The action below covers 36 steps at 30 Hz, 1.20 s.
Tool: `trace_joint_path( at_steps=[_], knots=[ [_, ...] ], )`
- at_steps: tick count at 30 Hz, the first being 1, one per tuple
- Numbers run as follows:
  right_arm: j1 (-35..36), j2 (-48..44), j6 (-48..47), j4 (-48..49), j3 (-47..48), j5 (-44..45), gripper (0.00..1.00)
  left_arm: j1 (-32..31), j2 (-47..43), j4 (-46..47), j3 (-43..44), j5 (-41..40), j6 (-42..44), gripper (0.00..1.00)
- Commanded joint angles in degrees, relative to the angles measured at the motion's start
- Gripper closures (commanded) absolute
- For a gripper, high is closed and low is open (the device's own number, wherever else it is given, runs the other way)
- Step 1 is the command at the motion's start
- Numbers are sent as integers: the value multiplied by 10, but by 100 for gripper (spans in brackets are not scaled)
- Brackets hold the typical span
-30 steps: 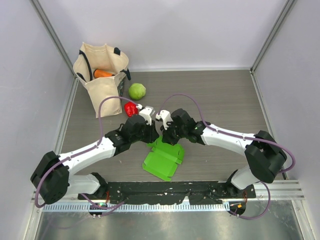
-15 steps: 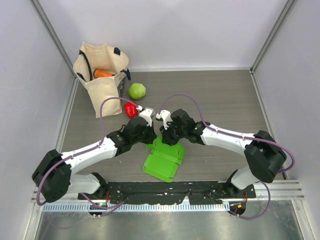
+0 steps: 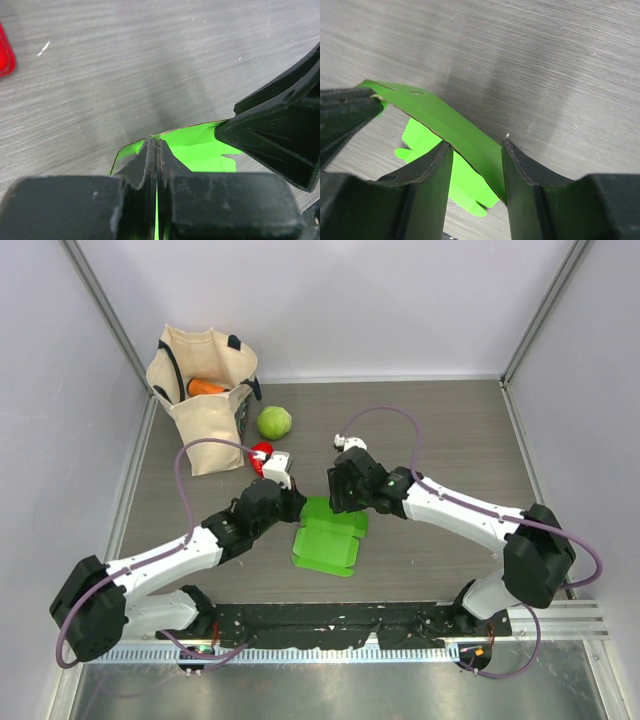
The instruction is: Fold the paper box
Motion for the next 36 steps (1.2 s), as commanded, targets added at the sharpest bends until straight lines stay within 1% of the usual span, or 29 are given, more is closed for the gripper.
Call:
trace_joint_path(
  at_steps=[1, 2, 3, 5, 7, 8, 9, 11, 14, 17, 18, 19, 20, 21, 22, 23, 25, 26, 27, 32, 33, 36],
  knots=[
    [-8, -31, 208, -101, 56, 142, 52, -1, -25, 26, -25, -46, -12, 100],
    [-9, -34, 234, -103, 55, 140, 51, -1, -26, 30, -28, -46, -12, 100],
    [-8, -42, 282, -104, 50, 131, 50, -1, -29, 31, -29, -47, -12, 100],
    [-9, -57, 313, -68, 25, 97, 50, -1, -30, 30, -31, -48, -13, 100],
    [-7, -84, 350, -26, 5, 105, 48, -1, -28, 33, -34, -46, -12, 100],
    [-7, -91, 354, -18, -5, 119, 39, -1, -28, 33, -36, -44, -12, 100],
    [-7, -96, 346, -16, -5, 133, 37, -1, -27, 33, -36, -44, -14, 100],
    [-6, -97, 328, -50, 20, 181, 36, -1, -28, 33, -38, -39, -19, 100],
    [8, -94, 297, -91, 46, 219, 36, -1, -36, 33, -43, -37, -23, 100],
    [14, -93, 314, -100, 45, 208, 36, -1, -45, 38, -48, -44, -23, 100],
    [14, -94, 327, -95, 39, 181, 37, -1, -47, 40, -49, -48, -23, 100],
    [14, -98, 343, -73, 29, 162, 38, -1, -48, 40, -51, -51, -23, 100],
    [15, -108, 387, -55, 1, 144, 38, -1, -48, 40, -51, -51, -23, 100],
    [16, -115, 406, -30, -18, 101, 39, -1, -49, 41, -50, -51, -24, 100],
    [16, -122, 432, 33, -38, 80, 39, -1, -50, 42, -51, -51, -25, 100],
    [17, -129, 479, 63, -77, 65, 39, -1, -50, 44, -52, -51, -27, 100],
    [17, -143, 524, 120, -103, 42, 40, -1, -53, 46, -53, -49, -30, 100],
    [18, -145, 543, 137, -114, 40, 40, 0, -54, 47, -56, -49, -31, 100],
    [17, -148, 586, 173, -139, 37, 40, -1, -57, 48, -58, -48, -32, 100],
    [20, -134, 708, 240, -189, 19, 39, -1, -59, 62, -69, -48, -32, 100],
    [20, -129, 744, 275, -194, 16, 39, -1, -59, 62, -69, -47, -32, 100],
    [21, -112, 787, 305, -208, 17, 39, -2, -56, 66, -69, -45, -31, 100]
  ],
)
